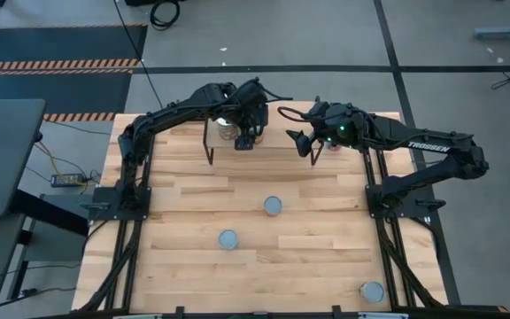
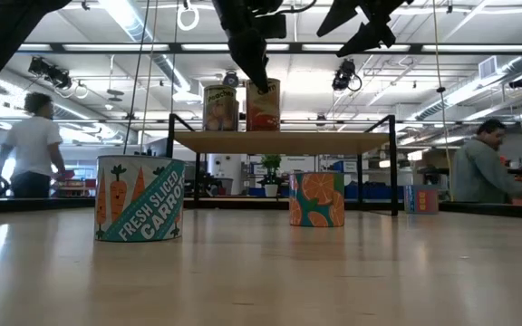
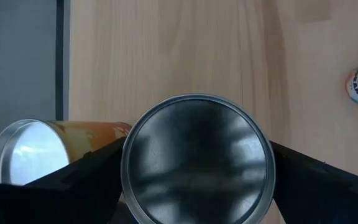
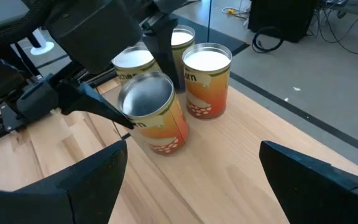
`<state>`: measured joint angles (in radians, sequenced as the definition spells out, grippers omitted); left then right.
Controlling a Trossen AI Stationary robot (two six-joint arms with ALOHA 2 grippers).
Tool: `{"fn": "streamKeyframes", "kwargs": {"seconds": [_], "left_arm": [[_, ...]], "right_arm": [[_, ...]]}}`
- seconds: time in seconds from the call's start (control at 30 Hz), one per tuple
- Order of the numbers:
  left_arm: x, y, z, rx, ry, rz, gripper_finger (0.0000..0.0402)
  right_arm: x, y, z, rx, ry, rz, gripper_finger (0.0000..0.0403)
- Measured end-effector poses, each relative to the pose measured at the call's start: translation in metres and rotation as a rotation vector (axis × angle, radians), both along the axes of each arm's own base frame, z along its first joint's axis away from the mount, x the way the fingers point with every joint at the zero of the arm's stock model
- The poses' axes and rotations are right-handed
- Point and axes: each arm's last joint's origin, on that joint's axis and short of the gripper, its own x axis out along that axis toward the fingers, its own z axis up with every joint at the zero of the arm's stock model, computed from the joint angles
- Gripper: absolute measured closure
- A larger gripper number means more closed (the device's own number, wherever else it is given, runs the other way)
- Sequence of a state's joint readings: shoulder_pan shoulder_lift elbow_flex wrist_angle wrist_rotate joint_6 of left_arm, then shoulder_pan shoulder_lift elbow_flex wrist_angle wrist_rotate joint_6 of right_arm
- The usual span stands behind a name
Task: Pick and place cans onto a shelf
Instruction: Put the top left canned corn on the shelf aligned with the other canned corn
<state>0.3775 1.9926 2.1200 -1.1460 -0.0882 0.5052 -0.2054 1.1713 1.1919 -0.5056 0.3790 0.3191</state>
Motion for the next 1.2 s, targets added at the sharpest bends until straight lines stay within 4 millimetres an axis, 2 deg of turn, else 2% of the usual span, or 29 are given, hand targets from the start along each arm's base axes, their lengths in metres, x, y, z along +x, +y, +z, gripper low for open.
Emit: {"fn": "streamKeyframes", "kwargs": {"seconds": [0.47, 0.67, 0.93, 1.2], "left_arm": [[0.0008, -0.0090, 0.0034, 0.050, 0.026, -0.009, 0.0047], [-0.0005, -0.0063, 0.0034, 0.061, 0.032, 0.006, 0.0047], [-0.0024, -0.0080, 0.0026, 0.070, 0.064, 0.000, 0.0076], [-0.0029, -0.0073, 0.0026, 0.078, 0.070, 0.003, 0.0028]], "right_arm": [[0.0000, 0.0000, 0.0000, 0.001, -0.001, -0.001, 0.0028], [0.0001, 0.0001, 0.0000, 0.005, -0.003, 0.004, 0.0028], [0.0000, 0.0002, 0.0001, 0.005, -0.003, 0.004, 0.0028], [0.0001, 0.0001, 0.0000, 0.005, -0.003, 0.004, 0.0028]]}}
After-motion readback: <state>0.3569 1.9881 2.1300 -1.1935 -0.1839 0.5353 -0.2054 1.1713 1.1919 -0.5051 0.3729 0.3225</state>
